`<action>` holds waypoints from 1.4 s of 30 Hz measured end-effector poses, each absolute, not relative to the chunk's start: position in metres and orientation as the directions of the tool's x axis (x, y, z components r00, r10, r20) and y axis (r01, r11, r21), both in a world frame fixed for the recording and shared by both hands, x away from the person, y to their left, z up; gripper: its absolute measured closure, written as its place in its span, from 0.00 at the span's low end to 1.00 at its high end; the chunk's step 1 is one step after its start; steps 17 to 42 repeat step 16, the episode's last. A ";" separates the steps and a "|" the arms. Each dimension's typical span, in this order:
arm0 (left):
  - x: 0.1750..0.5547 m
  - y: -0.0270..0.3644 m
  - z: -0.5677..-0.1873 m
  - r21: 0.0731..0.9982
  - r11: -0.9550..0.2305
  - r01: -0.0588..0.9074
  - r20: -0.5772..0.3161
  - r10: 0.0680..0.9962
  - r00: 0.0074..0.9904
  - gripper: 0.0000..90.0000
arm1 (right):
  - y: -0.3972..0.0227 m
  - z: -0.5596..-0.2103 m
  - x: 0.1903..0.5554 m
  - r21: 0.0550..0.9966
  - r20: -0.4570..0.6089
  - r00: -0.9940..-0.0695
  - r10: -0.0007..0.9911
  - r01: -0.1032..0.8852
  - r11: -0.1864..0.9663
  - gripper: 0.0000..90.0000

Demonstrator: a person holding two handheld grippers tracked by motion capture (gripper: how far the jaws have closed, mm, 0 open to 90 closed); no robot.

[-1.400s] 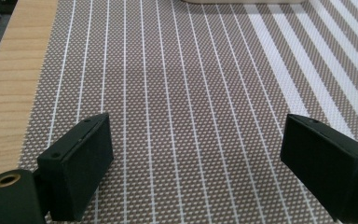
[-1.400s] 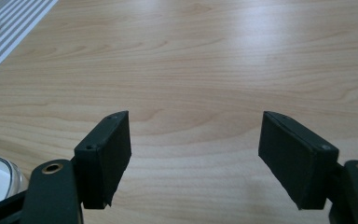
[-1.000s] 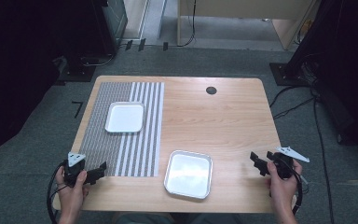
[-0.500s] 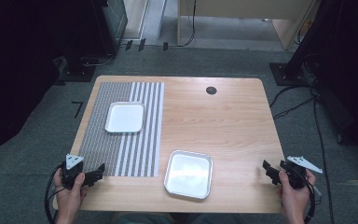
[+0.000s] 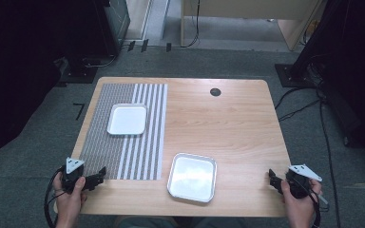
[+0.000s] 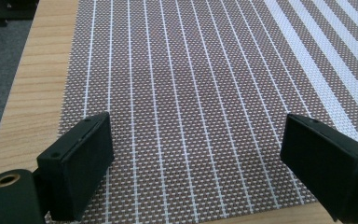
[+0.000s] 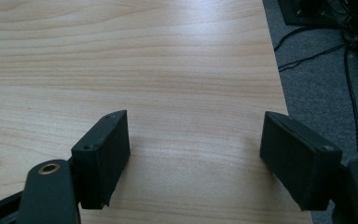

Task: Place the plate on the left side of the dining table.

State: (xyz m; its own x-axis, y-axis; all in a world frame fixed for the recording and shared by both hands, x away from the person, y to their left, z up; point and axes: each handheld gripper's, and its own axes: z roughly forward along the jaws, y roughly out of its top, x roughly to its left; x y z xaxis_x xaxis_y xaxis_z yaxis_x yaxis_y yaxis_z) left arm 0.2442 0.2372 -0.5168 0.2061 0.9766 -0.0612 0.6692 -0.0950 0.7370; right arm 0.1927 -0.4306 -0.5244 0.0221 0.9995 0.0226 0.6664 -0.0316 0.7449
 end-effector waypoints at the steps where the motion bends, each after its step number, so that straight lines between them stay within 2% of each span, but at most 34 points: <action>1: 0.244 0.237 -0.517 0.737 -0.096 0.669 -0.060 0.977 0.206 0.10 | -0.431 -0.524 0.193 0.744 0.026 0.012 1.000 0.667 -0.027 0.27; 7: 0.244 0.235 -0.517 0.734 -0.109 0.670 -0.041 0.978 0.203 0.10 | -0.430 -0.524 0.191 0.746 0.027 -0.038 0.999 0.665 0.006 0.29; 10: 0.245 0.231 -0.518 0.728 -0.140 0.671 0.000 0.979 0.204 0.10 | -0.430 -0.524 0.190 0.745 0.030 -0.040 0.999 0.667 0.005 0.29; 42: 0.245 0.231 -0.518 0.728 -0.139 0.671 -0.001 0.979 0.204 0.10 | -0.430 -0.524 0.190 0.745 0.030 -0.040 0.999 0.667 0.004 0.29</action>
